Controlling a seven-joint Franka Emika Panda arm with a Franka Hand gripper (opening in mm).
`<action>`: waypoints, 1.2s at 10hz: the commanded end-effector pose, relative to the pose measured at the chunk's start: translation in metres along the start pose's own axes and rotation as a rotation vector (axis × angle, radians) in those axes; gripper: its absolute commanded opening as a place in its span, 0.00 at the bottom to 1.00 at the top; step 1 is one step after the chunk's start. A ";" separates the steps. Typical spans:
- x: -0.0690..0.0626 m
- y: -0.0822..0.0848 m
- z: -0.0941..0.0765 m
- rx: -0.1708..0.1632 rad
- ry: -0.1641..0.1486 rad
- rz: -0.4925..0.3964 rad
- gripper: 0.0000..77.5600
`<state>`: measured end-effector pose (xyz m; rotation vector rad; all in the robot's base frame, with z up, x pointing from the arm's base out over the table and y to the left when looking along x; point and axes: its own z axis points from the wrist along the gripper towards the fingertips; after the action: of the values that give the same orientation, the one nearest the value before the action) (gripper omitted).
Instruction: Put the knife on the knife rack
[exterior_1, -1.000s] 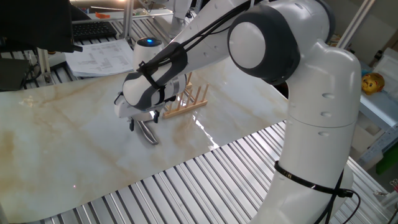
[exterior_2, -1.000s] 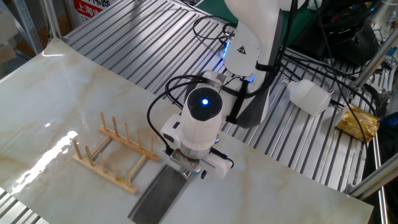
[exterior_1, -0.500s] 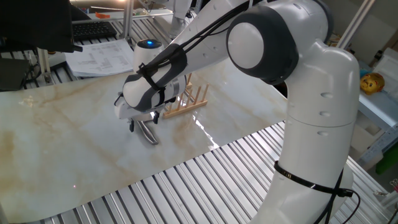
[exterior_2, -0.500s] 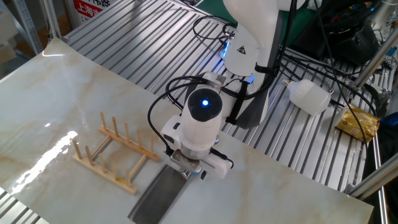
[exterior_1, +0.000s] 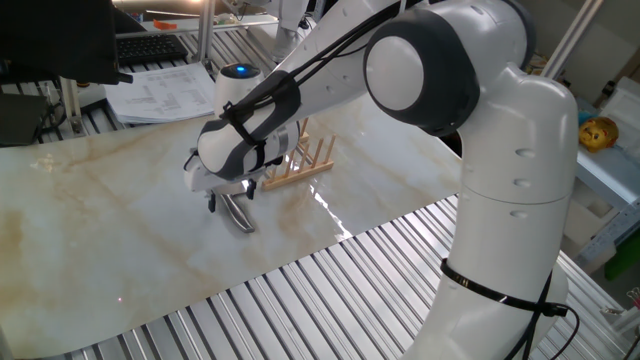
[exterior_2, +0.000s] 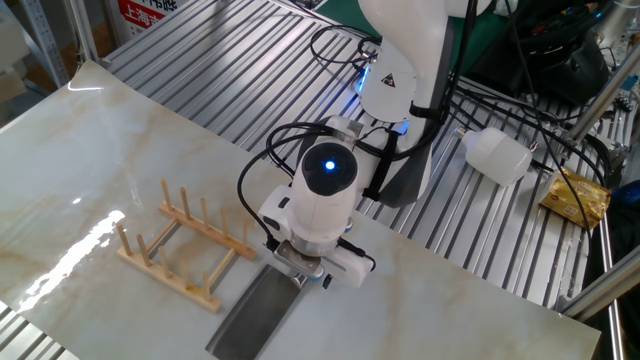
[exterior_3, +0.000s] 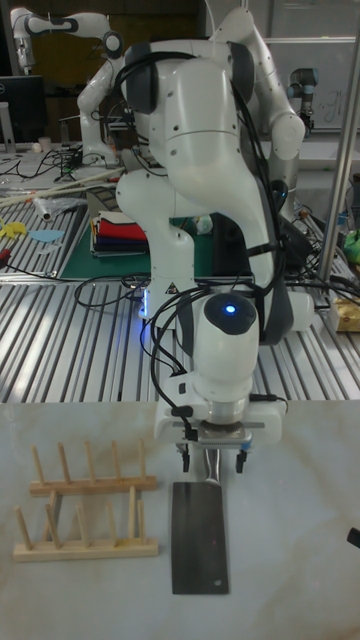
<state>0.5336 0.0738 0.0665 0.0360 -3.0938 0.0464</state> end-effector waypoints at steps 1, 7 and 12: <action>-0.002 0.000 0.001 -0.001 -0.006 0.003 1.00; -0.003 0.000 0.005 -0.012 -0.007 0.000 1.00; -0.003 0.000 0.006 -0.017 -0.008 -0.001 1.00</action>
<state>0.5349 0.0740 0.0596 0.0374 -3.0982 0.0203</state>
